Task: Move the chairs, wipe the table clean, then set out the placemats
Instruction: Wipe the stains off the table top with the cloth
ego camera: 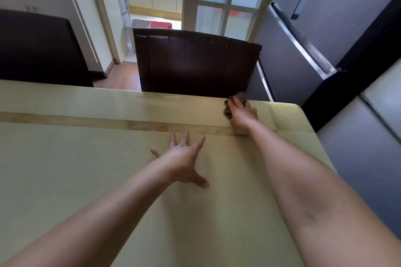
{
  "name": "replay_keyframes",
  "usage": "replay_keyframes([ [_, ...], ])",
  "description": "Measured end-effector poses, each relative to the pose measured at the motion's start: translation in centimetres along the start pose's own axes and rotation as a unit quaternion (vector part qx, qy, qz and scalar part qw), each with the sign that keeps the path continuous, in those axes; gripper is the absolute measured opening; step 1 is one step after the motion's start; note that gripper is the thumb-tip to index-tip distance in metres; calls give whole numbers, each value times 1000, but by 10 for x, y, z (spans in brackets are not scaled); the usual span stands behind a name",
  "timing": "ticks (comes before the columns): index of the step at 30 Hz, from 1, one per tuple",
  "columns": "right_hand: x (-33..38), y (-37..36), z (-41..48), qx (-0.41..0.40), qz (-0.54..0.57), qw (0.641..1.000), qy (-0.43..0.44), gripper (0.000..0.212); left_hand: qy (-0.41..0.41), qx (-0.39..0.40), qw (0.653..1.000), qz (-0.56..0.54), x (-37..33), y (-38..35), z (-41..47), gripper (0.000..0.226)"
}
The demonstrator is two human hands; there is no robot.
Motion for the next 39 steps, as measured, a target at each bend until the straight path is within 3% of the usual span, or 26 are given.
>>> replay_keyframes([
  [5, -68, 10, -16, -3, -7, 998, -64, 65, -16, 17, 999, 24, -53, -18, 9, 119],
  [14, -169, 17, -77, -34, 14, 982, -185, 62, 5, -2, 999, 49, -53, -28, 18, 121],
  [18, -148, 10, -96, -35, -1, 985, -168, 61, 7, -3, 999, 44, -53, -27, 15, 120],
  [27, 23, -41, -161, 19, 17, 998, 56, 75, -20, -54, 998, -32, -47, -19, -18, 118],
  [31, 46, -58, -188, 51, 21, 992, 112, 83, -40, -38, 998, 13, -47, -38, -50, 120],
  [35, 27, -48, -184, 44, 17, 994, 96, 79, -41, -7, 998, 47, -49, -60, -63, 122],
  [39, -50, -28, -188, 15, 9, 1000, -25, 70, -29, 16, 998, 56, -45, -79, -65, 122],
])
Point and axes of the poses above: each hand's wrist, its own z-axis towards the middle knuckle, its own y-axis out of the back of the hand, x = y × z, the point moved 9 cm from there along z, towards the middle knuckle, and after that the axes turned 13 degrees about y, right-handed, at the moved point
